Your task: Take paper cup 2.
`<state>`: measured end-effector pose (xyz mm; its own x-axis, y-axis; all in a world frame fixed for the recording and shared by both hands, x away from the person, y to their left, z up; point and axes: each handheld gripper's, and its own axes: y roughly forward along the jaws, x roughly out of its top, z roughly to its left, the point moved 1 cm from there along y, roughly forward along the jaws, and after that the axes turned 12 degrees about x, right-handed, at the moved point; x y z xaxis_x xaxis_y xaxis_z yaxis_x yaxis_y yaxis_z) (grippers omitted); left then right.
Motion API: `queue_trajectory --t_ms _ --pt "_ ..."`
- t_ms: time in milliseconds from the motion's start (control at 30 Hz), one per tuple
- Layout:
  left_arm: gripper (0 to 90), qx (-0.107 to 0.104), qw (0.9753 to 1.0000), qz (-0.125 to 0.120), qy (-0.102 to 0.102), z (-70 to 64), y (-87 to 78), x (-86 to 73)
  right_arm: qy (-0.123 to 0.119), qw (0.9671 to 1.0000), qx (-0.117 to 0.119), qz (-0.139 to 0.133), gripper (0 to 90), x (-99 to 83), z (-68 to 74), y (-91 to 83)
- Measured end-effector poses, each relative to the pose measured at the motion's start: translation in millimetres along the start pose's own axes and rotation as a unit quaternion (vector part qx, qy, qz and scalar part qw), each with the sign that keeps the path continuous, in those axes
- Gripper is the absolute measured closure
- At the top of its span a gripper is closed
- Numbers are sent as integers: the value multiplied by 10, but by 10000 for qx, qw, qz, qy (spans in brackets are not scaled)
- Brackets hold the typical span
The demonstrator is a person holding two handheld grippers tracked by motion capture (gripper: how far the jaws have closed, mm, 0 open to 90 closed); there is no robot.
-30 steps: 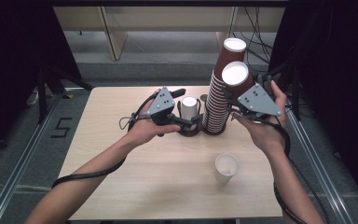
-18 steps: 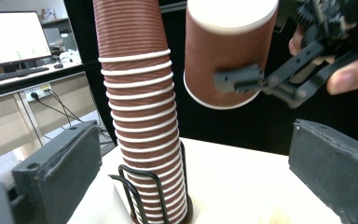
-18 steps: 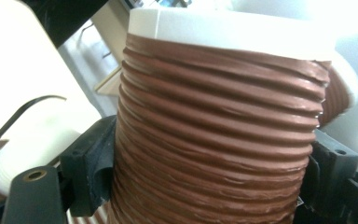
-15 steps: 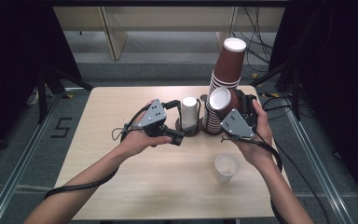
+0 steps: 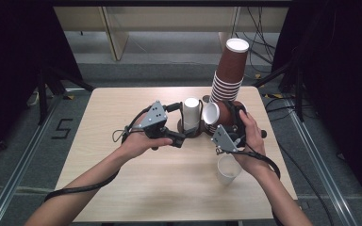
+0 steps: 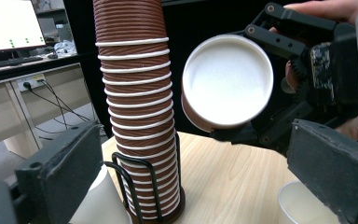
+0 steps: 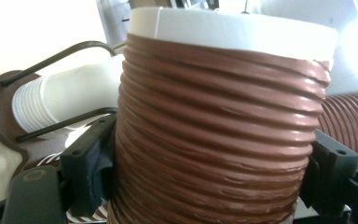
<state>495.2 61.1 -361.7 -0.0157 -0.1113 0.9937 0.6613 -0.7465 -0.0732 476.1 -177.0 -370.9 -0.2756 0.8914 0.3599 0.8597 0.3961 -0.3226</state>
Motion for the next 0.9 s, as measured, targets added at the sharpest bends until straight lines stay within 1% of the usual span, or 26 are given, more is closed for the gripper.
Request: queue_trajectory --t_ms 100,133,167,200,267,300,333,367,467,500,533,567,600,633,667,700,767,800,867,900 --pt "32 -7 10000 15 -7 1 4 -1 -151 9998 88 -13 193 14 36 19" --pt "33 -10 10000 20 -8 3 5 -4 -34 9999 138 19 193 10 77 25" --pt "34 -12 10000 25 -3 7 4 -7 -169 9996 246 -1 192 9 79 39" --pt "34 -10 10000 33 10 13 2 -11 -132 9995 297 6 192 6 103 47" --pt "35 -12 10000 56 2 17 -2 -25 -349 9992 162 52 193 7 116 48" --pt "36 -19 10000 64 5 17 -2 -32 -271 9995 177 66 192 10 145 43" --pt "37 -35 10000 72 11 13 0 -38 -467 9987 203 45 193 14 130 49" --pt "37 -48 10000 80 10 9 2 -42 -410 9989 198 65 193 17 148 50" --pt "38 -110 9999 116 3 -2 12 -52 -738 9971 168 87 193 25 157 62" --pt "38 -129 9998 121 -1 -3 17 -56 -743 9971 157 106 192 32 168 60" --pt "38 -140 9998 136 -22 -3 21 -61 -896 9958 172 98 192 42 158 61" --pt "38 -151 9998 146 -14 -1 26 -65 -850 9961 199 115 193 50 174 58" --pt "38 -159 9998 150 -14 2 29 -70 -983 9949 172 105 192 58 167 54" --pt "39 -183 9997 149 -45 4 33 -78 -958 9952 185 106 192 58 186 59" --pt "40 -194 9997 160 -41 4 34 -80 -1053 9942 179 89 193 53 196 65" --pt "40 -196 9997 165 -28 5 34 -83 -1250 9919 171 138 193 63 176 55" --pt "41 -212 9996 177 -30 5 32 -86 -1269 9917 177 104 193 65 186 62" --pt "42 -225 9996 173 -34 2 32 -86 -1283 9914 209 153 193 55 198 62" --pt "42 -243 9996 169 -38 -2 31 -84 -1254 9917 212 165 193 45 225 69" --pt "43 -245 9996 167 -37 -3 31 -83 -1372 9901 215 181 193 51 216 66"
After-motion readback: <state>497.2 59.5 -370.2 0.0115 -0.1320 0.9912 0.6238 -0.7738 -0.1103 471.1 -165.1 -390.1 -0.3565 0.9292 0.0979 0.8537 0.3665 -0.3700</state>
